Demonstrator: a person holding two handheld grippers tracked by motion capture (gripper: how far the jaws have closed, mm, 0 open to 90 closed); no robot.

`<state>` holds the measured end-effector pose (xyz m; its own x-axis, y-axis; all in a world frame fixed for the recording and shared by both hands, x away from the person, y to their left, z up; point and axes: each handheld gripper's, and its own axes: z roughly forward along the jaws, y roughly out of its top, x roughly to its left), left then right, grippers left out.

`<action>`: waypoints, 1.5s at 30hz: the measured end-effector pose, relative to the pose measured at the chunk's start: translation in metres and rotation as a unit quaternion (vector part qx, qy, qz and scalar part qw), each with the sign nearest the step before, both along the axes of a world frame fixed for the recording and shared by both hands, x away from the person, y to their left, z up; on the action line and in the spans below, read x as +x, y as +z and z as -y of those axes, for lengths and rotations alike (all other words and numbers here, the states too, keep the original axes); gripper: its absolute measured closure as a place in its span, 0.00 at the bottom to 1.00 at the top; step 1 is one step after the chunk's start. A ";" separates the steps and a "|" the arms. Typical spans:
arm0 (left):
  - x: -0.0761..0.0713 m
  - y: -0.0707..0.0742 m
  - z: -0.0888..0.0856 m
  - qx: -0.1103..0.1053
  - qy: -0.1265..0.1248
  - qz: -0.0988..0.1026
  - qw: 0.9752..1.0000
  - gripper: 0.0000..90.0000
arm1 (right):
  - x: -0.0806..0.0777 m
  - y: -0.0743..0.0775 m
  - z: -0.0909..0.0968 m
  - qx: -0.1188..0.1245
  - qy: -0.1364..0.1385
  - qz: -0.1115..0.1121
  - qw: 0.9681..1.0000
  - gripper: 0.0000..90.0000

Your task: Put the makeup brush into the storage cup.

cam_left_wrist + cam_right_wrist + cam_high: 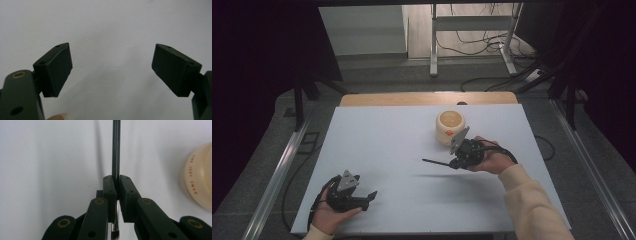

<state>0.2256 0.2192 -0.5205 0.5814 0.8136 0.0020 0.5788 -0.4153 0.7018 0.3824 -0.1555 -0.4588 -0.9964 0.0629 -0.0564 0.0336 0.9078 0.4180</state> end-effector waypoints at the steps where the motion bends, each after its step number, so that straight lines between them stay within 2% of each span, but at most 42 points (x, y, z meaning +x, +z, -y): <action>1: 0.000 0.000 0.000 0.000 0.000 0.000 1.000 0.19 | -0.001 0.000 0.000 0.000 -0.001 0.000 1.000 0.93; 4: 0.000 0.000 0.001 -0.001 0.000 0.002 1.000 0.19 | -0.003 -0.001 0.000 -0.005 -0.013 -0.003 1.000 0.93; 5: 0.000 0.000 0.001 -0.001 0.000 0.003 1.000 0.19 | -0.004 -0.002 0.000 -0.011 -0.028 -0.004 1.000 0.93; 7: 0.000 0.001 0.001 -0.001 -0.001 0.003 1.000 0.19 | -0.004 -0.003 -0.001 -0.015 -0.035 -0.003 0.999 0.93; 10: 0.000 0.001 0.001 0.000 -0.002 0.003 1.000 0.19 | -0.006 -0.005 -0.001 -0.025 -0.066 -0.010 0.997 0.93; 12: 0.000 0.001 0.001 0.000 -0.002 0.003 1.000 0.19 | -0.007 -0.005 0.000 -0.022 -0.079 -0.017 0.996 0.93; 13: 0.000 0.001 0.002 0.000 -0.002 0.003 1.000 0.19 | -0.009 -0.005 -0.001 -0.016 -0.095 -0.019 0.995 0.93; 14: 0.000 0.001 0.002 -0.001 -0.002 0.003 1.000 0.19 | -0.009 -0.005 -0.001 -0.016 -0.095 -0.019 0.995 0.93; 16: 0.000 0.001 0.002 0.000 -0.002 0.003 1.000 0.19 | -0.012 -0.004 -0.001 -0.007 -0.117 -0.024 0.993 0.93; 20: 0.000 0.001 0.003 0.000 -0.003 0.004 1.000 0.19 | -0.018 0.000 -0.001 0.012 -0.136 -0.029 0.990 0.93; 25: 0.000 0.002 0.004 0.001 -0.004 0.005 1.000 0.19 | -0.025 0.000 -0.003 0.019 -0.144 -0.031 0.989 0.93; 31: 0.000 0.004 0.006 0.004 -0.006 0.017 1.000 0.19 | -0.032 -0.002 -0.010 0.011 -0.149 -0.036 0.988 0.93; 38: -0.002 0.009 0.013 0.018 -0.015 0.047 0.999 0.19 | -0.035 -0.004 -0.018 0.010 -0.148 -0.044 0.988 0.93; 45: -0.001 0.019 0.025 0.023 -0.027 0.075 0.997 0.19 | -0.037 -0.006 -0.024 0.007 -0.148 -0.051 0.988 0.93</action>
